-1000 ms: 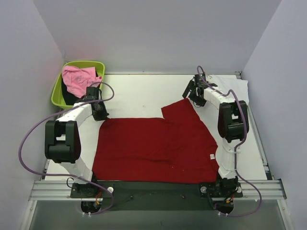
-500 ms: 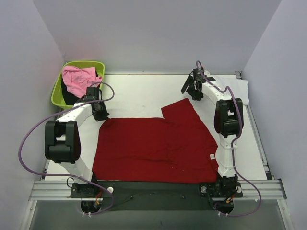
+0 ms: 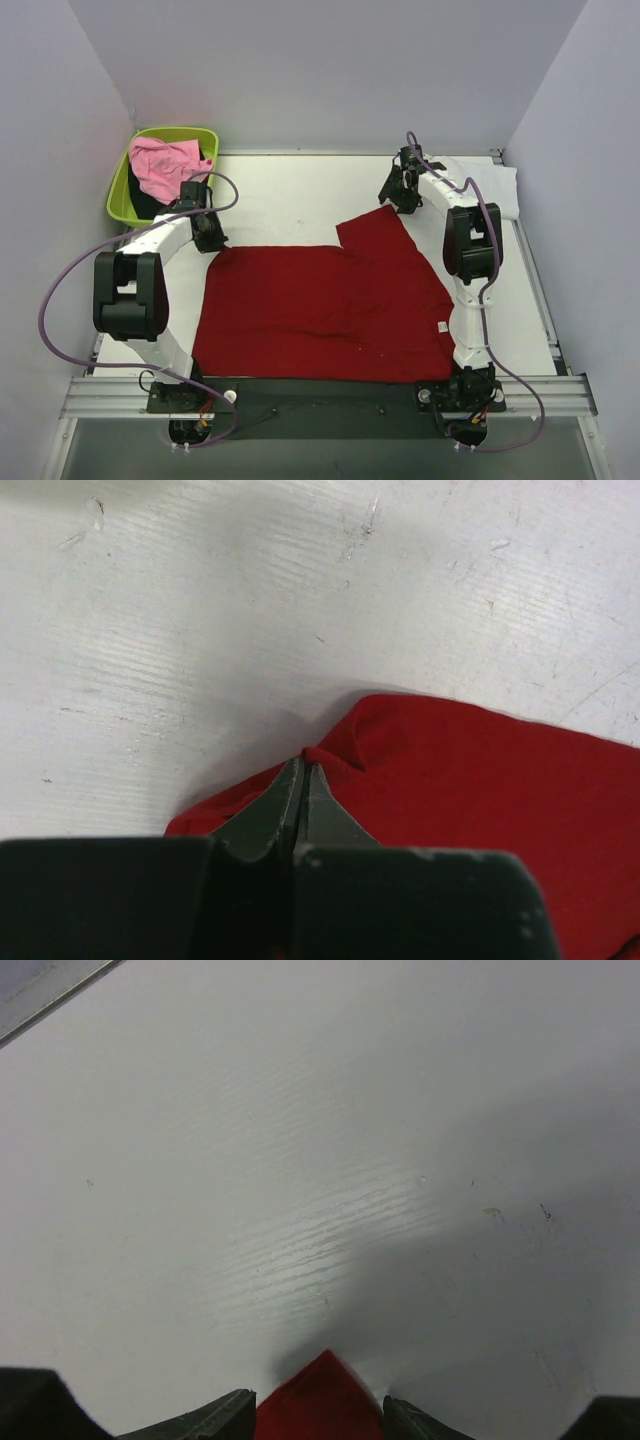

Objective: Fold and stack the t-shirts

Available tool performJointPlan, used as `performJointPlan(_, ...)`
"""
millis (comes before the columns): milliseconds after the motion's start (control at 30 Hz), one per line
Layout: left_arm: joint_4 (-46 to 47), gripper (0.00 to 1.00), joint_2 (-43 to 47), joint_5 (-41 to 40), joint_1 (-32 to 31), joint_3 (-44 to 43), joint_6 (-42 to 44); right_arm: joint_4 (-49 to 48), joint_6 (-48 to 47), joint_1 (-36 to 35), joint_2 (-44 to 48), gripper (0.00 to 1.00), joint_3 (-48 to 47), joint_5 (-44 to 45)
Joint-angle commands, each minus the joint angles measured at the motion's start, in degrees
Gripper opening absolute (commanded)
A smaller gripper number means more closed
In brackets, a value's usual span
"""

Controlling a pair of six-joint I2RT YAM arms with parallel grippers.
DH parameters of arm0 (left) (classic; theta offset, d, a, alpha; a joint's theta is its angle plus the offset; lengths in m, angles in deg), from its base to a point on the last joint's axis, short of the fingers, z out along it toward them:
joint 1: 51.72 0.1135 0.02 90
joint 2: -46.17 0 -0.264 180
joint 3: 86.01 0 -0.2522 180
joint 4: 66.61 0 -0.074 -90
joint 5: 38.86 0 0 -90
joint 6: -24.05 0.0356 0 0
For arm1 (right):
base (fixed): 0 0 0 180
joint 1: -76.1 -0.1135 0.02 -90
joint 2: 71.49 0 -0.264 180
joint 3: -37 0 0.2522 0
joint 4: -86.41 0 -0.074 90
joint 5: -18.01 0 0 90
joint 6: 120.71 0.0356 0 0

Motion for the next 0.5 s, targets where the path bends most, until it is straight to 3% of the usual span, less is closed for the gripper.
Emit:
performJointPlan(0,-0.45,0.0,1.71,-0.25,-0.2,-0.88,-0.51,3.82,0.59,0.0,-1.17,0.47,-1.93,0.01)
performJointPlan(367,-0.45,0.0,1.63,0.02,-0.29,-0.79,-0.68,4.27,0.59,0.0,-0.64,0.38,0.0,-0.69)
performJointPlan(467,-0.45,0.0,1.54,0.11,-0.29,-0.7,-0.77,4.27,0.77,-0.09,-0.64,0.3,0.71,-1.05)
